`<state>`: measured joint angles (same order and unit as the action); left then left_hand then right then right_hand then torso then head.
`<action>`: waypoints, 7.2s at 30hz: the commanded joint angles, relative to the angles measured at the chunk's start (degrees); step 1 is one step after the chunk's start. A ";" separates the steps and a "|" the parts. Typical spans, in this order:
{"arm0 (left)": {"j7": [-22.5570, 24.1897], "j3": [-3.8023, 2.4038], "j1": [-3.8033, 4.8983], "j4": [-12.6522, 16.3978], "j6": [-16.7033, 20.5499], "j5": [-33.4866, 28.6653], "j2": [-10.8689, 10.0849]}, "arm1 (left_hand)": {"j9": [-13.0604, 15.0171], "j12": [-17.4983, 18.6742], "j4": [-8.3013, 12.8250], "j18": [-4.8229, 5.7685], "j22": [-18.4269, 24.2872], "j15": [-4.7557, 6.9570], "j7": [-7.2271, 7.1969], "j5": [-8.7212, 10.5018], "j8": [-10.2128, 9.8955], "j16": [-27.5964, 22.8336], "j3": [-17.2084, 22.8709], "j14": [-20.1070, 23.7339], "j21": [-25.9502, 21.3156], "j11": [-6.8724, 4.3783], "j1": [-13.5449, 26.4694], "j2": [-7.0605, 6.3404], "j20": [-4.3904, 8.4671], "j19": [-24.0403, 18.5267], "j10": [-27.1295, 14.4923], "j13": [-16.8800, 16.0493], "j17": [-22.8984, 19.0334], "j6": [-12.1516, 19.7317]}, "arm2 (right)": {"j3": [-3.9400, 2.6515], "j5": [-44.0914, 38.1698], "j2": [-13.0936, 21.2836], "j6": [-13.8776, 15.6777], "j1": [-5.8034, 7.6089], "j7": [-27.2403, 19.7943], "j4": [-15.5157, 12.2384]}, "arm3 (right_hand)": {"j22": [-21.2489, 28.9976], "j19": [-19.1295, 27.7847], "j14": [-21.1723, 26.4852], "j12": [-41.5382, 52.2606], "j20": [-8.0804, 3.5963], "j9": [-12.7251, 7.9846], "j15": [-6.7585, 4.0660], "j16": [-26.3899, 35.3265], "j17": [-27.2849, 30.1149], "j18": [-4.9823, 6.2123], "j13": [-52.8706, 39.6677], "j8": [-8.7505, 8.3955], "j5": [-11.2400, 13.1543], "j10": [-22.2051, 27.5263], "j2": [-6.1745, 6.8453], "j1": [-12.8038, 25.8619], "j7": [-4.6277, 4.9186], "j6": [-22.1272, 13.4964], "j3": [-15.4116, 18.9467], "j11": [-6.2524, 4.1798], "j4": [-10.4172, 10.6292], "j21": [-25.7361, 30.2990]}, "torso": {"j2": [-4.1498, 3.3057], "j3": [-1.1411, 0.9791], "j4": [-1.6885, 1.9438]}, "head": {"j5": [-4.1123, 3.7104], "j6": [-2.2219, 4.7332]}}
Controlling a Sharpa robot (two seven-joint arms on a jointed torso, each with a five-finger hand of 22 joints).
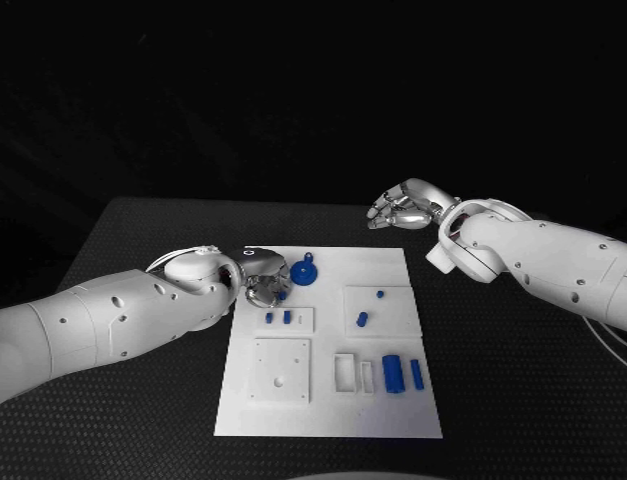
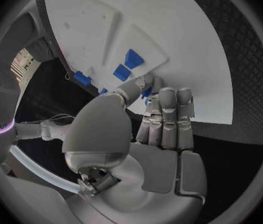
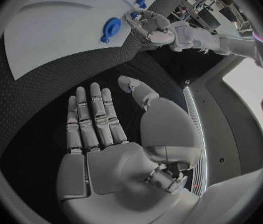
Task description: Assemble the parts on the task board
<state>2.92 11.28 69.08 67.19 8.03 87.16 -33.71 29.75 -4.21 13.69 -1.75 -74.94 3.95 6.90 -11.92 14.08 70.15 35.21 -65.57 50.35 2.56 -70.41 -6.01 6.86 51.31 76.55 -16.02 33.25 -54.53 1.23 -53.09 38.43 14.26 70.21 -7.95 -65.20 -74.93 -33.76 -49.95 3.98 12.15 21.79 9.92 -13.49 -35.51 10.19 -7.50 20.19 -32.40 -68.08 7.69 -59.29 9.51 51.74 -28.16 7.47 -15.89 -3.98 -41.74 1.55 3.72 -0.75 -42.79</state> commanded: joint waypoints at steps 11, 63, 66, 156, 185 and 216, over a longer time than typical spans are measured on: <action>-2.08 0.13 -0.20 -0.29 -2.57 0.49 -0.32 | -1.49 0.38 -0.05 -1.27 -1.14 -0.80 -1.00 0.85 -2.66 0.61 -0.27 1.56 0.29 0.68 -0.28 -2.43 1.98 -1.04 -1.94 0.45 -0.27 6.21 | -0.03 -0.05 0.05 -0.35 0.01 -0.52 -0.07 | -0.73 0.48 0.15 0.22 -0.11 0.07 -0.12 0.29 -0.06 -1.13 0.08 0.06 -0.18 0.30 0.17 0.12 0.03 -0.57 -0.34 0.03 0.06 0.28 | 0.00 -0.02 -0.01 | 0.01 0.10; 15.91 -4.10 0.41 4.31 7.97 -66.61 -10.73 | 0.09 -0.11 -3.98 -0.01 3.01 -3.95 0.44 7.59 4.96 -21.77 -2.88 5.53 -9.85 1.48 4.77 -2.47 -1.12 -6.04 -1.30 0.01 -10.34 -0.08 | 2.00 -39.98 5.49 -2.79 -5.00 4.82 -8.35 | -0.26 -17.07 -16.05 1.12 -0.82 0.16 -7.25 -6.46 -5.86 4.81 -1.08 1.44 19.20 -4.37 1.29 -5.99 -1.49 2.82 -2.92 -1.88 -0.58 -2.04 | -0.01 0.05 -0.03 | -2.97 0.88; 15.91 -4.10 0.40 4.16 8.05 -67.94 -10.81 | 0.01 -0.01 -3.87 -0.02 3.03 -4.03 0.51 7.60 4.86 -22.10 -2.93 5.48 -10.01 1.55 4.89 -2.52 -1.21 -6.09 -1.40 0.06 -10.33 0.07 | 2.05 -40.82 5.45 -2.45 -5.56 5.08 -8.71 | -0.33 -17.14 -16.13 0.87 -0.82 0.05 -7.25 -6.30 -5.95 4.81 -0.95 1.27 18.79 -4.20 1.76 -5.76 -1.42 2.73 -3.11 -1.77 -0.51 -1.94 | -0.04 0.02 -0.06 | -2.77 0.94; 14.31 -4.10 0.40 2.93 7.08 -70.40 -10.21 | -0.59 0.24 -3.63 -0.32 2.75 -4.34 1.43 7.49 4.07 -23.78 -2.96 5.19 -10.68 1.99 5.51 -2.65 -1.56 -5.73 -2.35 0.41 -9.55 1.72 | 2.84 -50.94 4.87 1.82 -6.30 9.42 -14.28 | -1.23 -22.50 -20.96 2.18 -2.31 0.86 -9.09 -5.79 -11.80 4.81 -3.45 3.16 28.40 -10.11 3.49 -8.99 -4.08 9.77 -20.01 -4.19 0.38 -2.47 | -0.02 0.10 -0.06 | -2.60 0.31; 15.85 -4.10 0.40 -0.79 10.18 -73.72 -7.27 | -0.66 0.14 -3.61 -0.36 2.68 -4.37 1.54 7.45 4.02 -24.04 -2.95 5.15 -10.85 1.94 5.56 -2.75 -1.60 -5.70 -2.27 0.40 -9.32 1.94 | 0.57 -40.65 1.78 4.35 -6.93 4.84 -22.52 | -1.23 -22.52 -20.96 1.88 -2.36 1.10 -9.06 -5.42 -12.33 4.81 -3.82 3.01 26.87 -9.93 3.00 -8.36 -4.02 9.62 -19.72 -4.11 0.66 -2.52 | 0.78 0.40 0.00 | 3.22 0.14; 16.13 -4.10 0.41 -2.01 10.41 -74.26 -4.86 | -0.67 0.12 -3.73 -0.35 2.64 -4.43 1.53 7.43 4.08 -24.27 -2.92 5.21 -10.99 1.93 5.69 -2.75 -1.66 -5.69 -2.24 0.41 -9.18 1.94 | 5.01 -48.19 -6.20 3.98 -13.58 5.56 -19.69 | -1.24 -22.60 -21.10 1.77 -2.41 1.31 -9.09 -5.23 -12.67 4.81 -4.07 2.99 26.04 -9.97 2.71 -8.22 -4.03 9.60 -19.26 -4.13 0.26 -2.61 | 0.82 0.48 0.10 | 9.10 -2.20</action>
<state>18.27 7.23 69.41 65.04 18.45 13.32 -38.75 29.15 -4.16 9.73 -1.74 -72.22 -0.10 8.59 -4.17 18.37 46.15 32.36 -60.29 39.70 4.49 -65.28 -8.90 5.10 45.46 74.42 -15.69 23.99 -52.92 6.21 -99.25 32.37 18.31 56.88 -2.51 -85.11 -74.91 -55.98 -70.63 5.91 9.81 23.02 0.93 -18.98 -48.10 14.66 -11.46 22.90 -6.05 -77.68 10.49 -68.09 5.55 61.05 -47.75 3.23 -15.73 -6.19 -40.89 2.08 3.76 8.09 -44.85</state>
